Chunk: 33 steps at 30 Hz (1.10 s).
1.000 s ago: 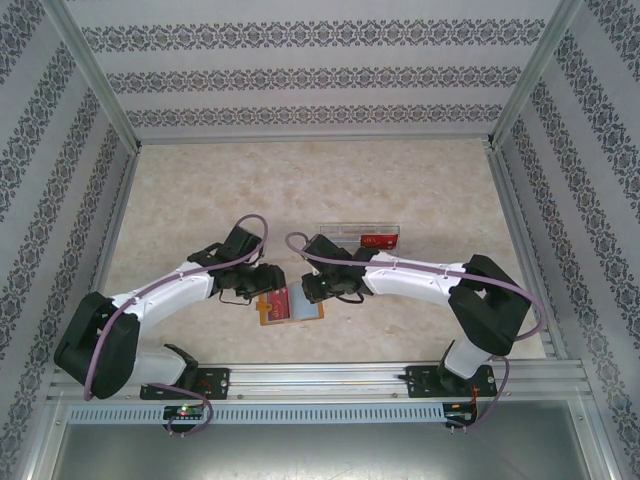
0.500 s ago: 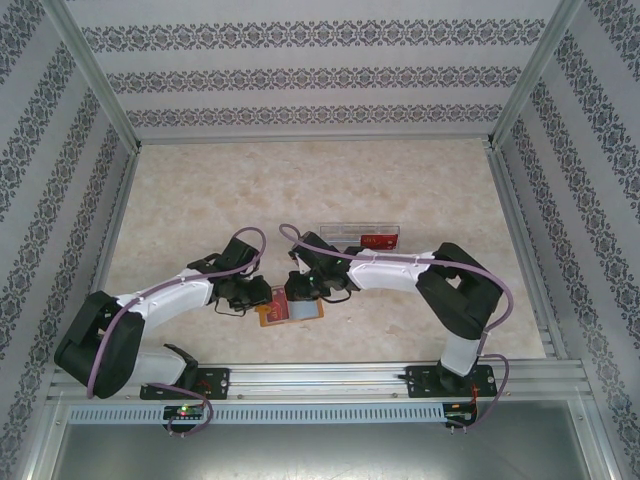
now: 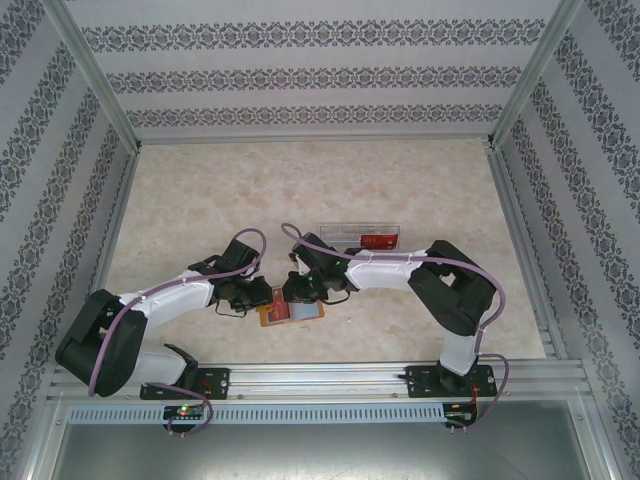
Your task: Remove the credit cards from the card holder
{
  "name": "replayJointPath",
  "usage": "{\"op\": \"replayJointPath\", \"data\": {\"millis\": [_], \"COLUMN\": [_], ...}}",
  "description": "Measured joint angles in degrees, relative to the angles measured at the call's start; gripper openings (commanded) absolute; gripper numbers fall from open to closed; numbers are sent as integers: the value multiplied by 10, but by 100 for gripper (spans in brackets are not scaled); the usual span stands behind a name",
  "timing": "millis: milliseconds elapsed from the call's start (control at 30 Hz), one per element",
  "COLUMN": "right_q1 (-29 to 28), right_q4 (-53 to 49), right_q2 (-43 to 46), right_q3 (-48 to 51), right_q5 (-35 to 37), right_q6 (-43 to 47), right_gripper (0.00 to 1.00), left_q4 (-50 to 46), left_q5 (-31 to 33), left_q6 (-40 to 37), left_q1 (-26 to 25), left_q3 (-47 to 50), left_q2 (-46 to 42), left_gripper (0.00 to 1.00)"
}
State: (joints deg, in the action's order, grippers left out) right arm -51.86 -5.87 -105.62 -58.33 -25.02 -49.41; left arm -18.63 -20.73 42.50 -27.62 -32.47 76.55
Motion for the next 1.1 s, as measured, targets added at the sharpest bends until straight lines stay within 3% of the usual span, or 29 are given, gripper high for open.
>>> {"op": "replayJointPath", "data": {"millis": [633, 1100], "right_q1": [19, 23], "right_q4": [5, 19], "right_q2": [-7, -18], "right_q3": [12, 12], "right_q5": [-26, -55], "right_q6": [-3, -4], "right_gripper": [18, 10], "left_q4": [4, 6], "left_q5": [-2, -2], "left_q6": [6, 6], "left_q1": [0, 0], "left_q3": [0, 0], "left_q2": [2, 6], "left_gripper": [19, 19]}}
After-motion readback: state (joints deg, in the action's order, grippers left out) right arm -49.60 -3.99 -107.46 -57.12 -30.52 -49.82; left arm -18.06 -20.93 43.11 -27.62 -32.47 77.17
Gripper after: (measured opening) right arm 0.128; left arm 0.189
